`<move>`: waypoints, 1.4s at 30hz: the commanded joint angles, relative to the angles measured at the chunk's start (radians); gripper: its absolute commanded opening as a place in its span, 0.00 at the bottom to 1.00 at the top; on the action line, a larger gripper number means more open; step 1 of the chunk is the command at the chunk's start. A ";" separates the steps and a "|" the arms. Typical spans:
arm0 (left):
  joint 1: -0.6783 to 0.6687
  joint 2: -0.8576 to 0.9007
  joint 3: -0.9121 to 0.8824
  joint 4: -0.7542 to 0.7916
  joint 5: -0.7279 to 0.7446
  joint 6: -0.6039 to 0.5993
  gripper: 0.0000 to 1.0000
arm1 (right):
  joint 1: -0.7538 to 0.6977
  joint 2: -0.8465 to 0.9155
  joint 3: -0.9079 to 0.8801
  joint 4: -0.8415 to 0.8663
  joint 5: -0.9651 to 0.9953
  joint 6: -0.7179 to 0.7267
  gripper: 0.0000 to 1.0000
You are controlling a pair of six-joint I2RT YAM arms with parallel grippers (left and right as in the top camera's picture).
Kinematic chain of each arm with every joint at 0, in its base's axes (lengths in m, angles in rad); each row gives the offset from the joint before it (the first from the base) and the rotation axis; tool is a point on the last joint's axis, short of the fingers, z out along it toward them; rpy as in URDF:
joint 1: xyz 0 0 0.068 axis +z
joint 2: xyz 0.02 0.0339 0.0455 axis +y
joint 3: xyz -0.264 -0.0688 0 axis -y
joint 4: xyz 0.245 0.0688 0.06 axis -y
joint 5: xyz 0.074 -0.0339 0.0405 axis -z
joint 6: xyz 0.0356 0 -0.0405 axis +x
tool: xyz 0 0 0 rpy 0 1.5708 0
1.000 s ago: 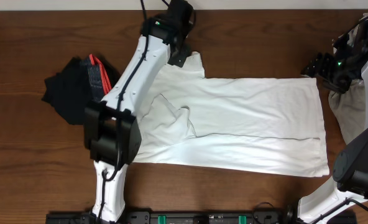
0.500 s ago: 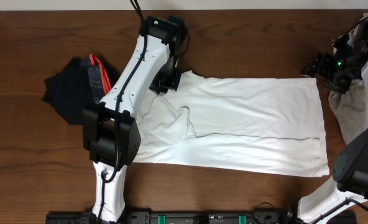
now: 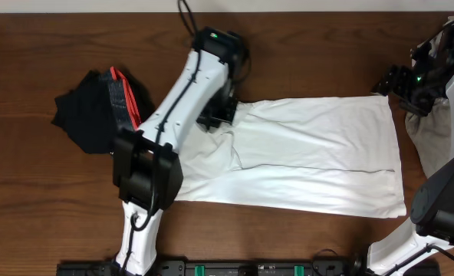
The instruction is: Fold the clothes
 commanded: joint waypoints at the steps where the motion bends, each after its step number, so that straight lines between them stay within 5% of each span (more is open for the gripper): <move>1: -0.036 0.001 -0.007 -0.078 0.014 -0.028 0.06 | 0.008 -0.006 0.021 -0.004 0.006 -0.016 0.80; 26: -0.076 -0.146 -0.435 -0.003 0.043 -0.106 0.06 | 0.007 -0.006 0.021 -0.003 0.006 -0.016 0.82; 38: -0.061 -0.161 -0.451 0.092 -0.015 -0.106 0.06 | 0.008 -0.005 0.016 0.016 0.011 -0.016 0.84; 42: 0.029 -0.201 -0.444 0.179 -0.059 -0.109 0.26 | 0.008 -0.004 0.014 0.037 0.010 -0.016 0.88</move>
